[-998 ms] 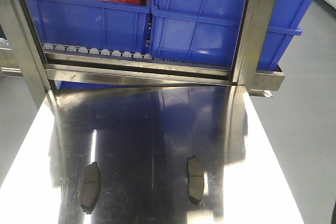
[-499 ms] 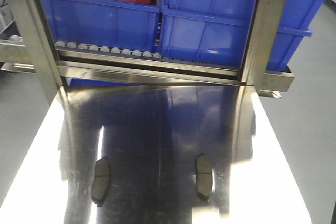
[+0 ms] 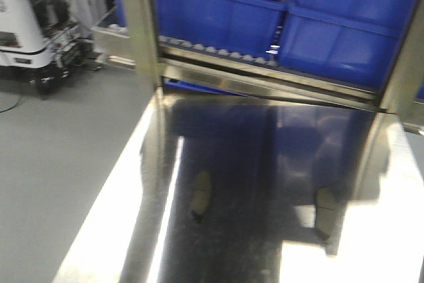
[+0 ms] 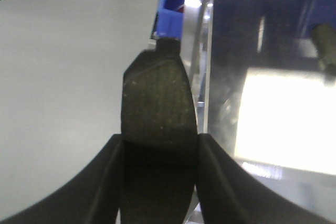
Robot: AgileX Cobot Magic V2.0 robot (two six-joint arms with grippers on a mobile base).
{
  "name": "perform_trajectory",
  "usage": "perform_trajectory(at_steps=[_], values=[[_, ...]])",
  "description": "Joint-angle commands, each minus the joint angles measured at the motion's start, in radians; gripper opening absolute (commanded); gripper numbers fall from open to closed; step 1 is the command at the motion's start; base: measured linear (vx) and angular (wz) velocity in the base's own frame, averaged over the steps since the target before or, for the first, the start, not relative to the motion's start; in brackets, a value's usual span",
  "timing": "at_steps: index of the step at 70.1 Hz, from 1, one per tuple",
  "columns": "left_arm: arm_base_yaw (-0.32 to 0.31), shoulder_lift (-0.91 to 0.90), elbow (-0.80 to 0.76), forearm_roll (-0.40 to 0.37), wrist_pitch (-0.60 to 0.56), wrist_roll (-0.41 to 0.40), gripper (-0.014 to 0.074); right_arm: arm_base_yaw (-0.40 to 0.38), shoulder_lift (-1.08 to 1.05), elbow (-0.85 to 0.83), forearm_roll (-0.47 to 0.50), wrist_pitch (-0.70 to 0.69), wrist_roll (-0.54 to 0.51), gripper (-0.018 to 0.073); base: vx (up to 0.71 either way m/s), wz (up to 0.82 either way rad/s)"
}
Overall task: Move and align brake pads A on conveyor
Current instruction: 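Turn the base away from the table holding both pads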
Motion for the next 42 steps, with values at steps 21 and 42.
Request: perform_trajectory(at_steps=[21,42], values=[[0.000,0.008,-0.028,0.012,-0.086,-0.001,-0.0006,-0.002,0.008,-0.030,-0.014,-0.094,-0.004,-0.0011,-0.15,0.54],[0.000,0.008,-0.028,0.012,-0.086,-0.001,-0.0006,-0.002,0.008,-0.030,-0.014,-0.094,-0.004,-0.0011,-0.14,0.50]])
